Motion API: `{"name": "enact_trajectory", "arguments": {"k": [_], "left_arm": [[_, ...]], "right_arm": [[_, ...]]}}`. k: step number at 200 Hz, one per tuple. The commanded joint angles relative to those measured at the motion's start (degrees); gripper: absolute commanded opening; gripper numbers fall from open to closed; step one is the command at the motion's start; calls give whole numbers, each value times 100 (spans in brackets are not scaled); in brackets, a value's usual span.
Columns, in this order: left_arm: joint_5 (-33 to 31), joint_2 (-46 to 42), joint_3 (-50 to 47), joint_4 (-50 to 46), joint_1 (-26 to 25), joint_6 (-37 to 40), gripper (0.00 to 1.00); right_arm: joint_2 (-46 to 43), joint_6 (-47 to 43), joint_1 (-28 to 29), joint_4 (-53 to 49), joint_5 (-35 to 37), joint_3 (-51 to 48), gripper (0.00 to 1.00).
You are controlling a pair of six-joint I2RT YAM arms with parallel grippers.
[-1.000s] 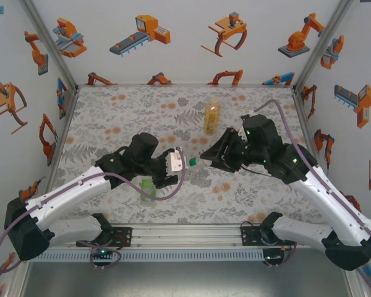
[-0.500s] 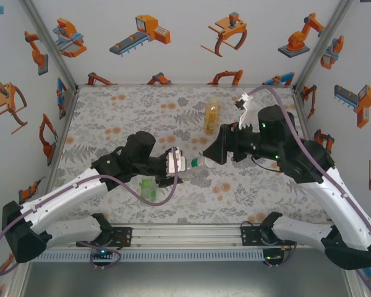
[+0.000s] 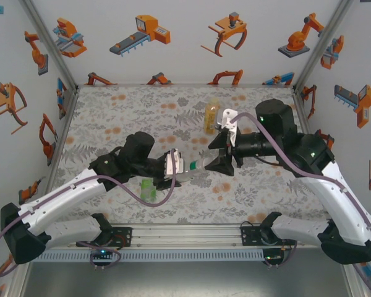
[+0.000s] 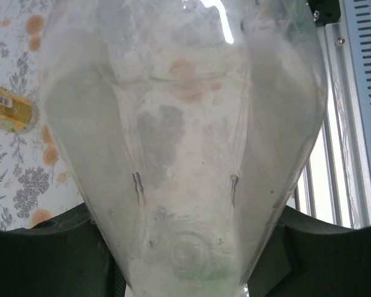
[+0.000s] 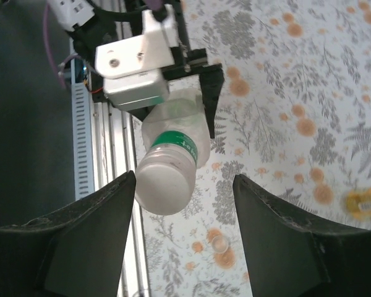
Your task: Screw on the bottle caps
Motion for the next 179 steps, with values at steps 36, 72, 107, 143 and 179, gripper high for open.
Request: {"name": "enact_trajectory", "arguments": {"k": [36, 72, 107, 143, 179], "left_arm": [[228, -66, 144, -46, 2, -29, 0], [231, -28, 146, -38, 0, -45, 0], [228, -16, 132, -21, 1, -70, 0], [227, -1, 120, 4, 2, -98, 0], [125, 40, 120, 7, 2, -112, 0]], "right_arm": [[-122, -1133, 20, -156, -687, -253, 63], [-42, -1236, 50, -358, -665, -221, 63], [-40, -1284, 157, -347, -259, -250, 59], [-25, -1233, 222, -330, -208, -242, 53], [-31, -689, 298, -245, -140, -315, 40]]}}
